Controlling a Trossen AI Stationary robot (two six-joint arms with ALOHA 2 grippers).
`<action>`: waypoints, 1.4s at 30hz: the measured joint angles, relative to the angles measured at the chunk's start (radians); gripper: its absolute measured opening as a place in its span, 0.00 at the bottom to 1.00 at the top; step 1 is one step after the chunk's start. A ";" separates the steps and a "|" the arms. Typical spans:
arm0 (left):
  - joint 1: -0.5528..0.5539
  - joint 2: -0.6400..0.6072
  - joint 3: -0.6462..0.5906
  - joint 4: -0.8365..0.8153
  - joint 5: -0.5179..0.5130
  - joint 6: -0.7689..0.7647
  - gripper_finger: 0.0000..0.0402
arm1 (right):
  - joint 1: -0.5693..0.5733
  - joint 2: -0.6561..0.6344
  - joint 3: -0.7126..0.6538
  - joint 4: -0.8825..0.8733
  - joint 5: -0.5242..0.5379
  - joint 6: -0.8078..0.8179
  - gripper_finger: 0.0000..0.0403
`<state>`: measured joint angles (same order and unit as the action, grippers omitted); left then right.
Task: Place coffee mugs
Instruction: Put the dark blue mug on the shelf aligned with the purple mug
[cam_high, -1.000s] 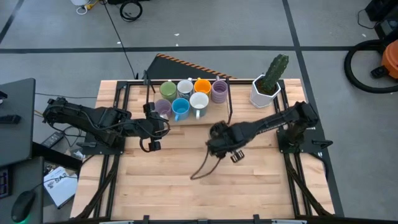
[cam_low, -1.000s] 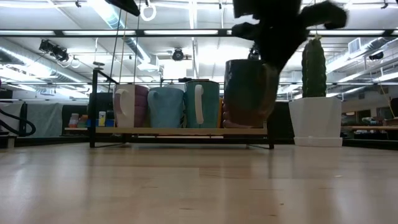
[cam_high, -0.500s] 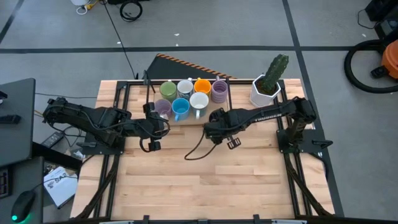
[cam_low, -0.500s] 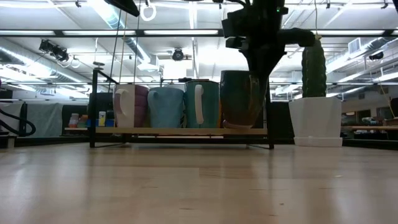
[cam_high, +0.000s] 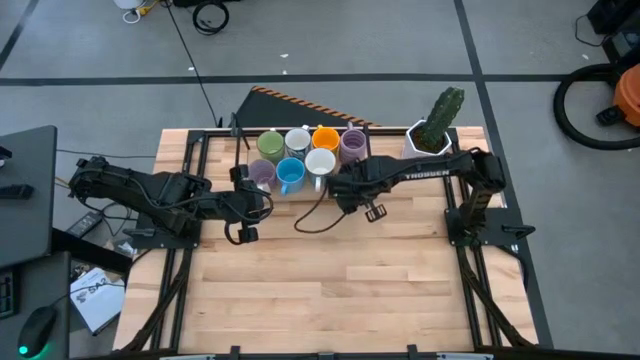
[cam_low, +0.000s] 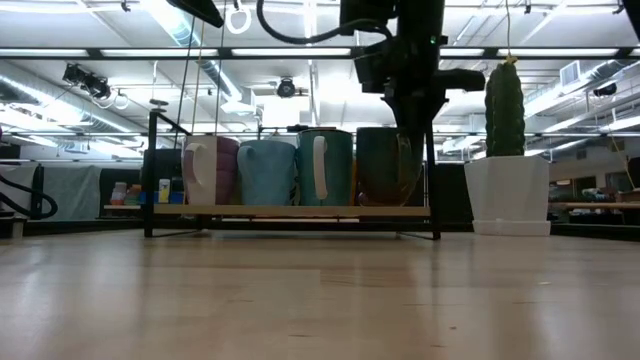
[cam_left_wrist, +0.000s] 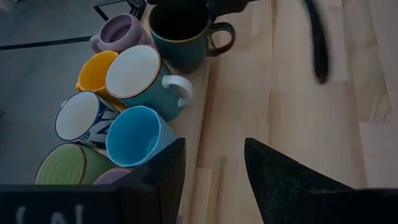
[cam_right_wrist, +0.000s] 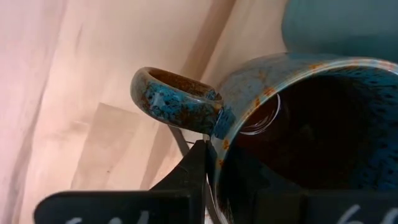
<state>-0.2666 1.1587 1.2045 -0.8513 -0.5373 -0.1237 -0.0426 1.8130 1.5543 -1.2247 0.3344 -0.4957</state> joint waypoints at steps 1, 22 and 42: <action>0.000 0.000 0.000 0.000 0.000 0.000 0.43 | -0.009 0.000 0.000 0.001 -0.006 -0.009 0.11; 0.000 0.000 0.000 0.000 0.000 0.000 0.43 | -0.137 -0.005 0.002 0.028 -0.092 -0.141 0.13; 0.000 0.000 0.000 0.000 0.000 0.004 0.43 | -0.135 -0.017 0.000 0.054 -0.048 -0.114 0.24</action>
<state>-0.2666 1.1589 1.2045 -0.8509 -0.5373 -0.1197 -0.1772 1.7960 1.5539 -1.1709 0.2863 -0.6096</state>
